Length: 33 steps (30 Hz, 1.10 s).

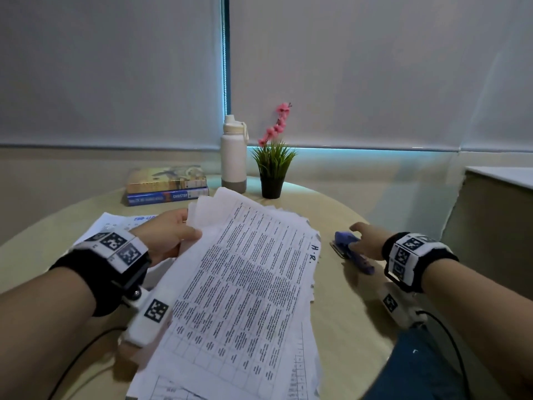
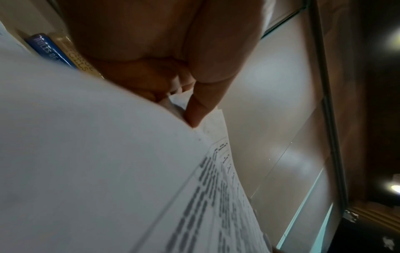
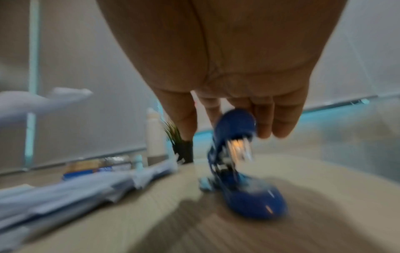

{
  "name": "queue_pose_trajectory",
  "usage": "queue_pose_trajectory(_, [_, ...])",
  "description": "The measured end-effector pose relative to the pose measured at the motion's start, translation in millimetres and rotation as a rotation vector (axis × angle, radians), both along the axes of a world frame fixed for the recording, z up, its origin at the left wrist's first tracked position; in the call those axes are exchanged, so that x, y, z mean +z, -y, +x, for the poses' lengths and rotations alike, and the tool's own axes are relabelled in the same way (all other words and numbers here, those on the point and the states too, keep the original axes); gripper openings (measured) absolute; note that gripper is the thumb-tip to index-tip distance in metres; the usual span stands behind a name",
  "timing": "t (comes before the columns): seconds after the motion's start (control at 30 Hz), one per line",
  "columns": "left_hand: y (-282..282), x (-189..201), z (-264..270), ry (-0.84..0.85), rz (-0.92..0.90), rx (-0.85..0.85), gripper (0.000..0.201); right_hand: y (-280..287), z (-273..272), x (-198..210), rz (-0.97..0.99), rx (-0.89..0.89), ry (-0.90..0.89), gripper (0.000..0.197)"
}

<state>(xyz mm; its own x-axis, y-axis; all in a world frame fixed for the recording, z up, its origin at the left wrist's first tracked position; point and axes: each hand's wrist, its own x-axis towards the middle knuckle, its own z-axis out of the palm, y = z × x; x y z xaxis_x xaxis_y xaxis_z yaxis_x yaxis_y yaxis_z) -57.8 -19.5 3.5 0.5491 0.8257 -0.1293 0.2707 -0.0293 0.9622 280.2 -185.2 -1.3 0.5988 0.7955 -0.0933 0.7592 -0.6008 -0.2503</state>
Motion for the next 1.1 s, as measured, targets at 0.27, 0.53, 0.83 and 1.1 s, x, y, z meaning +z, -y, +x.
queue_pose_trajectory(0.27, [8.6,9.5,7.5,0.336,-0.027,0.087,0.033,44.6,-65.1,-0.3,0.539,0.134,-1.030,0.084])
queue_pose_trajectory(0.53, [23.2,30.1,4.2,0.427,0.004,-0.014,0.031,36.1,-87.8,10.4,0.766,0.311,-0.592,0.033])
queue_pose_trajectory(0.83, [49.0,95.3,-10.1,0.113,0.609,-0.251,0.076,64.8,-121.2,100.6,0.533,0.586,0.339,0.016])
queue_pose_trajectory(1.1, [59.3,67.3,-7.0,0.523,0.341,-0.106,0.037,65.5,-66.1,72.3,1.046,0.259,-0.213,0.068])
